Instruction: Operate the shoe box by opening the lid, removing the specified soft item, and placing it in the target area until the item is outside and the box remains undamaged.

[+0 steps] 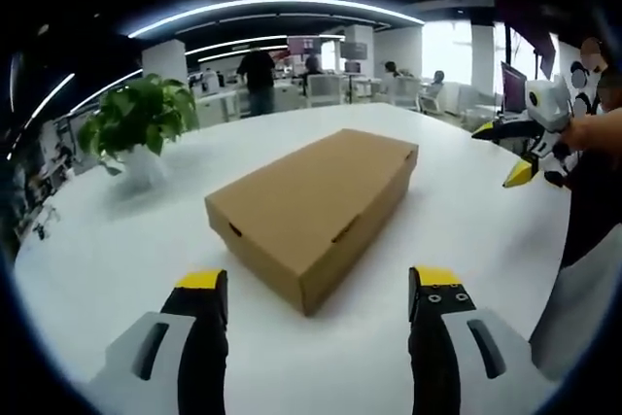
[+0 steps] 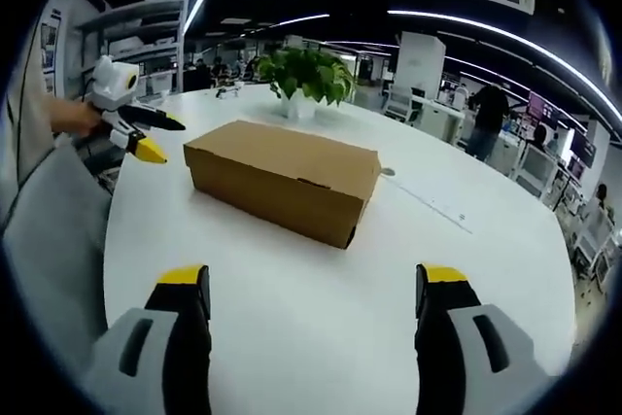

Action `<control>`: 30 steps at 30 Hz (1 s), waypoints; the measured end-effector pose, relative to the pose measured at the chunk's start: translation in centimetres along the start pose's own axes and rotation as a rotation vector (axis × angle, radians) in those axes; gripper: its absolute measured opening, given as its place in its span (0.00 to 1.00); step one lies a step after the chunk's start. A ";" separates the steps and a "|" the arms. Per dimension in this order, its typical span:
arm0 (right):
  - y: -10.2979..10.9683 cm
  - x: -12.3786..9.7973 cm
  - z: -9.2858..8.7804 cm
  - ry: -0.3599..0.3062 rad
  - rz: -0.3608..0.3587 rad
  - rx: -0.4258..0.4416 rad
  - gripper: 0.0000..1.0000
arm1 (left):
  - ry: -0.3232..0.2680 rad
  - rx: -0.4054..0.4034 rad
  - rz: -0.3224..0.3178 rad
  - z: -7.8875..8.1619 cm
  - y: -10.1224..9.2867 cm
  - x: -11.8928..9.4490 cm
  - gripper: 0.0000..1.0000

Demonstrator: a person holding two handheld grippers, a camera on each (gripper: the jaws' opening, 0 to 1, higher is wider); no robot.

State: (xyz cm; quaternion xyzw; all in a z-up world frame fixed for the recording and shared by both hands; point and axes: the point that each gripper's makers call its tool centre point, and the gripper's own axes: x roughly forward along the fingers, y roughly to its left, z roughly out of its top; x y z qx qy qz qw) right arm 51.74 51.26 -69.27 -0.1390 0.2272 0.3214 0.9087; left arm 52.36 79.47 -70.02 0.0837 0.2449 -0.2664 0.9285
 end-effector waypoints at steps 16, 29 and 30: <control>-1.2 5.2 1.6 0.003 0.081 -0.051 0.73 | 0.020 -0.025 0.045 -0.5 0.6 1.2 0.67; -2.7 8.7 3.0 0.007 0.103 -0.042 0.59 | 0.011 -0.072 0.082 0.2 1.0 2.6 0.61; -2.8 8.9 3.1 0.005 0.104 -0.038 0.57 | 0.011 -0.077 0.083 0.2 1.0 2.8 0.61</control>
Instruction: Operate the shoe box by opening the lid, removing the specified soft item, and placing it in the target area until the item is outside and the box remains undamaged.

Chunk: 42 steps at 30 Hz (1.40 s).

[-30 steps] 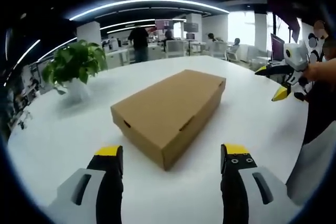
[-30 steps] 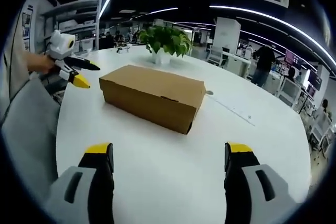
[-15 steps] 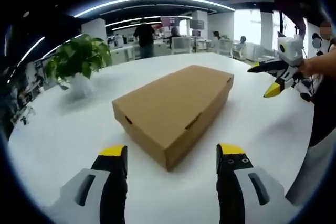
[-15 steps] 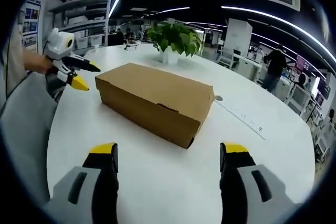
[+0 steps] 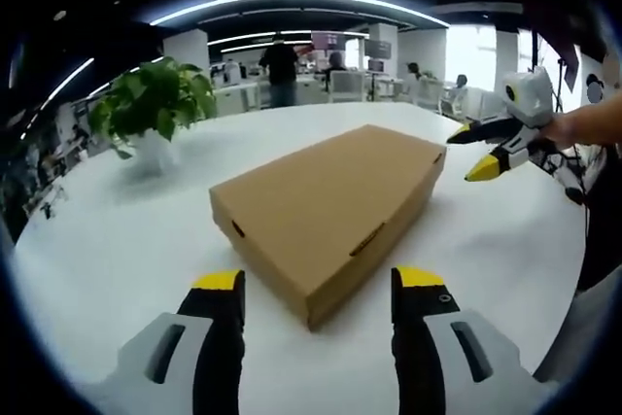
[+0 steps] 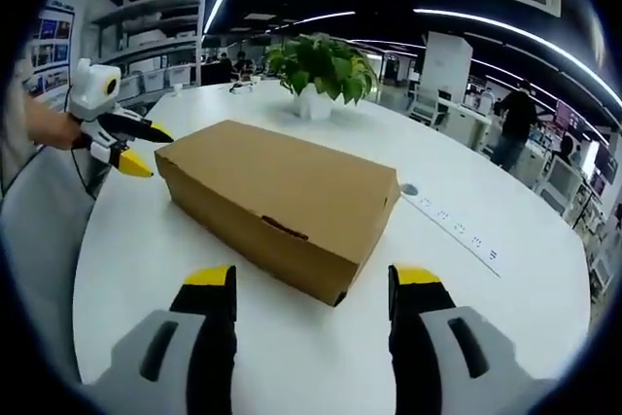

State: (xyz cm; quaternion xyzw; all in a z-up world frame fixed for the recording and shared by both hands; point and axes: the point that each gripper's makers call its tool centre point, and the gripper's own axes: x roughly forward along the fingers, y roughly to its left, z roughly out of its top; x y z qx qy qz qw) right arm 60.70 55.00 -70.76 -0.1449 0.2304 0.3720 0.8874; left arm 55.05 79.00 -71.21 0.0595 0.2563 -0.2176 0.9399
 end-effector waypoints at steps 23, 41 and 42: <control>-0.8 3.1 -0.7 0.111 0.058 -0.058 0.38 | 0.021 -0.068 0.039 0.1 0.1 1.9 0.54; 0.0 2.6 -0.9 0.108 0.029 -0.012 0.37 | 0.059 -0.041 -0.001 0.0 0.5 1.9 0.52; 0.1 2.5 -0.9 0.110 0.027 -0.009 0.37 | 0.060 -0.040 -0.005 0.0 0.5 1.9 0.52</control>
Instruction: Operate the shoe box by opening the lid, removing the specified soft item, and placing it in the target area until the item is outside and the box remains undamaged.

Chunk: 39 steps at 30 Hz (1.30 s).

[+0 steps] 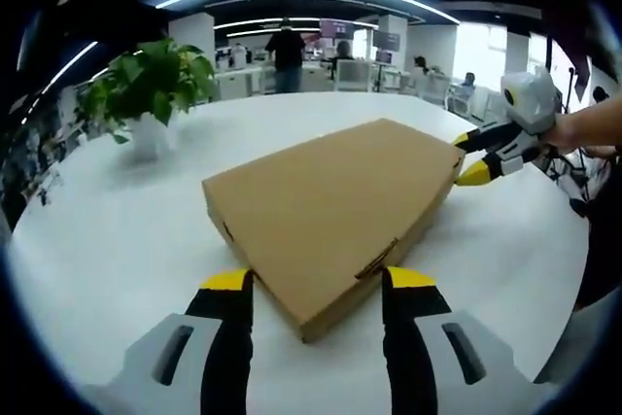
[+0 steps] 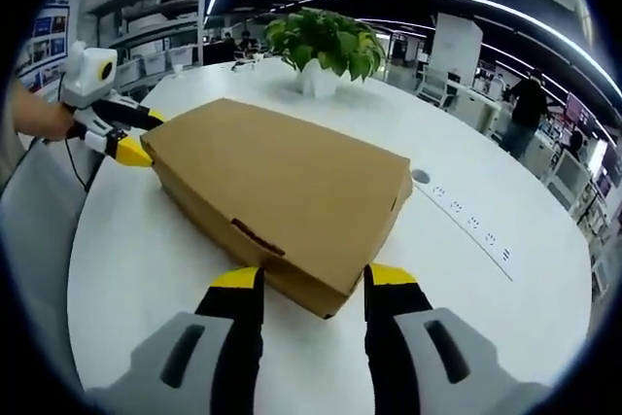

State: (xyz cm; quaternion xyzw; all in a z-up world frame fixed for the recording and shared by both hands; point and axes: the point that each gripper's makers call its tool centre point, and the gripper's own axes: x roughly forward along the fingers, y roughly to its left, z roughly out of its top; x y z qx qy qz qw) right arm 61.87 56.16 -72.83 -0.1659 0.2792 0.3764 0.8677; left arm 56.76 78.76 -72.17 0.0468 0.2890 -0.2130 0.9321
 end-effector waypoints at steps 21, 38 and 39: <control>2.4 -1.2 -0.5 0.004 -0.065 0.128 0.36 | 0.033 0.050 -0.104 -0.3 1.1 -0.2 0.51; 4.6 -2.1 -0.7 -0.031 -0.108 0.230 0.36 | 0.053 0.087 -0.179 -0.5 1.9 -0.7 0.50; 4.8 -2.2 -0.7 -0.034 -0.114 0.232 0.36 | 0.055 0.085 -0.183 -0.5 2.0 -0.7 0.50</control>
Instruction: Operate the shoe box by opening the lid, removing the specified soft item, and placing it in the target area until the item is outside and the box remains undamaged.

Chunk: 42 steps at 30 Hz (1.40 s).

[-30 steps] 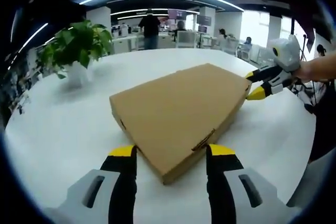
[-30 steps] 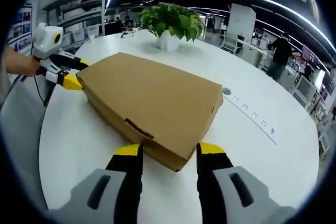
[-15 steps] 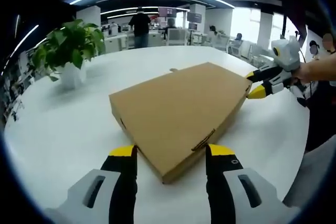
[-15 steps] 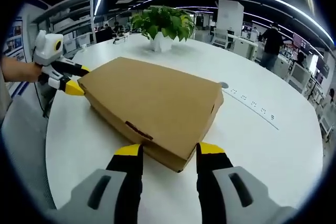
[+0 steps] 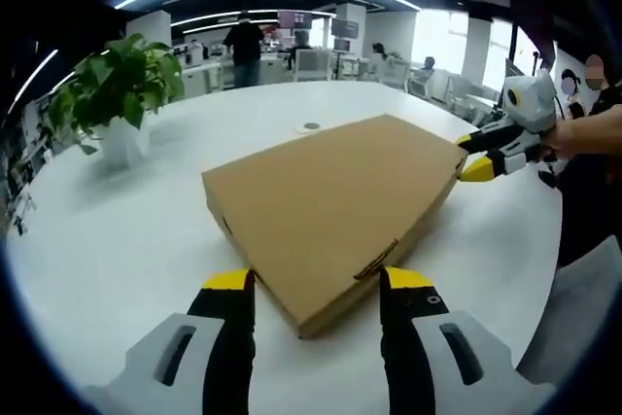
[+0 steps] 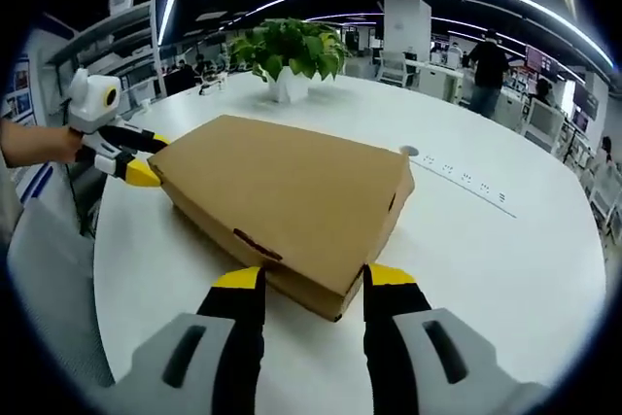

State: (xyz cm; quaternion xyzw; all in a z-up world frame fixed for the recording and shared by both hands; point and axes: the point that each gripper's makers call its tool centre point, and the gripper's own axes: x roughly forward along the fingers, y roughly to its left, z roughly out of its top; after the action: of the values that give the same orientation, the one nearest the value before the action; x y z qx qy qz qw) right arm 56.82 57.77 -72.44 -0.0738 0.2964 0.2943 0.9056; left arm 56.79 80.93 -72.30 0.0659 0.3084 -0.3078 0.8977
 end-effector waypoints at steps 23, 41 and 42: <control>3.5 -1.2 -0.7 -0.043 -0.065 0.081 0.35 | 0.048 0.069 -0.098 -1.0 1.3 -1.5 0.48; 6.6 -1.9 -1.3 -0.049 -0.084 0.120 0.33 | 0.058 0.113 -0.150 -2.0 2.3 -2.9 0.49; 6.7 -1.9 -1.3 -0.049 -0.083 0.121 0.33 | 0.058 0.114 -0.152 -2.1 2.3 -3.0 0.49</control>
State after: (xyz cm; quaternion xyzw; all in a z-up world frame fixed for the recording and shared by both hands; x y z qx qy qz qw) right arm 51.05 61.94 -72.10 -0.0240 0.2879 0.2396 0.9269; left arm 55.23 85.00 -72.35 0.1022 0.3201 -0.3899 0.8573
